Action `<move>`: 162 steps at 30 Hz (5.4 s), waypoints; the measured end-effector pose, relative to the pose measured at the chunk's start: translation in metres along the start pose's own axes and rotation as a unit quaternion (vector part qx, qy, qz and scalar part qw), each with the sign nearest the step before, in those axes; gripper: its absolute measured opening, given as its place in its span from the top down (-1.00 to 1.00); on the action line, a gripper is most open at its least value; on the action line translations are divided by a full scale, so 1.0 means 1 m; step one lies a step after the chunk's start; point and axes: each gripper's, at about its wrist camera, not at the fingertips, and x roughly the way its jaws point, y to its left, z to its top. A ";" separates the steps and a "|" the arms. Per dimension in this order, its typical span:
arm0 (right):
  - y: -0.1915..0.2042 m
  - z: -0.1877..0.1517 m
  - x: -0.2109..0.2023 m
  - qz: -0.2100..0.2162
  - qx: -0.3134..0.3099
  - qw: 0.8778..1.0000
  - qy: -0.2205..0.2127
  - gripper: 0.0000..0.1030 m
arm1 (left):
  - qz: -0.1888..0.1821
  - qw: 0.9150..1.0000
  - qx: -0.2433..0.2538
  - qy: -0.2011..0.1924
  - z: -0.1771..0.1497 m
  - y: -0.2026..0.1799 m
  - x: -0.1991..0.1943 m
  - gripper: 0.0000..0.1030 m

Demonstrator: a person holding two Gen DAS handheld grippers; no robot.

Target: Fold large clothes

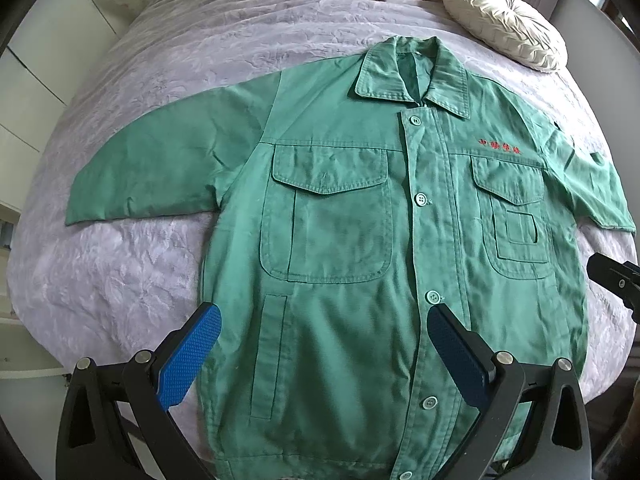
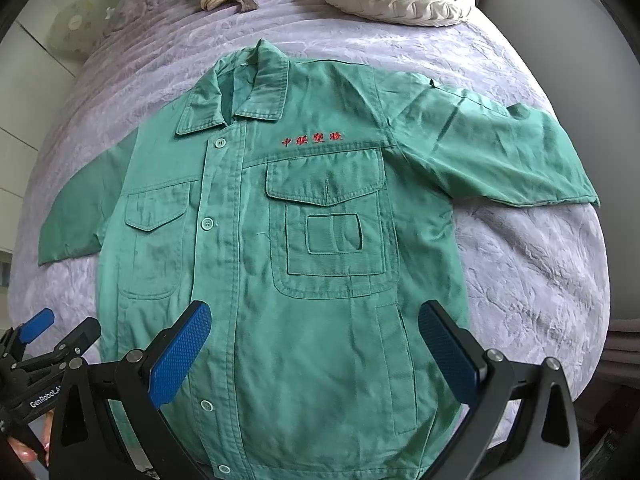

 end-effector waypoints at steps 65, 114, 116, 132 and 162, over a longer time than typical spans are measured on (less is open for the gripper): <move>0.007 -0.001 -0.002 -0.002 -0.001 1.000 -0.001 -1.00 | 0.000 1.000 0.000 0.002 0.000 0.006 -0.001 -1.00; 0.194 -0.031 0.109 0.117 -0.137 0.981 0.076 -1.00 | -0.015 0.918 -0.376 -0.125 0.038 0.395 0.164 -1.00; 0.200 -0.031 0.118 0.116 -0.138 0.980 0.082 -1.00 | -0.020 0.911 -0.392 -0.127 0.038 0.408 0.174 -0.97; 0.196 -0.022 0.117 0.138 -0.094 0.986 0.023 -1.00 | -0.156 0.928 -0.215 -0.261 0.073 0.340 0.070 0.95; 0.009 0.030 0.084 0.081 0.031 0.993 -0.080 -1.00 | -0.087 0.968 0.118 -0.202 0.042 0.013 0.067 -1.00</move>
